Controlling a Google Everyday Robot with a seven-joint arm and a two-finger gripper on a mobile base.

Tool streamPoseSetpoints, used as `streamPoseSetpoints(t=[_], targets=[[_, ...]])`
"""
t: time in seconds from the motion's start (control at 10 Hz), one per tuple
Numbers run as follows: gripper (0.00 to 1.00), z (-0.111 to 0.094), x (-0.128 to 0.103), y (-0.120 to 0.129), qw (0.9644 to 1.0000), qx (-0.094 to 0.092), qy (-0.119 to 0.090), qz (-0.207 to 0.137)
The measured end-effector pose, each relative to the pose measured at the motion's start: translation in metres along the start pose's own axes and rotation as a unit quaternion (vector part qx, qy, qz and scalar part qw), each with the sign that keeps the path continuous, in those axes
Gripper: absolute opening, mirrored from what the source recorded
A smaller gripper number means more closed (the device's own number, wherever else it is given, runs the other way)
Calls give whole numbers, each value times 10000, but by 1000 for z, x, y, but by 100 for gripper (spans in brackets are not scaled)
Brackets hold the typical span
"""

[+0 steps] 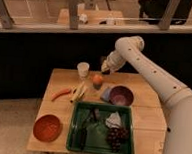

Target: Place eraser in paper cup

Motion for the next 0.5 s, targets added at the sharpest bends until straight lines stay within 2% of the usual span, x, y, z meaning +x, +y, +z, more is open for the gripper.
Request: streamPoseSetpoints(t=[0.2, 0.5], targets=[[0, 13, 3, -27, 9989, 176, -150, -418], [0, 30, 6, -46, 9965, 362, -274, -697]])
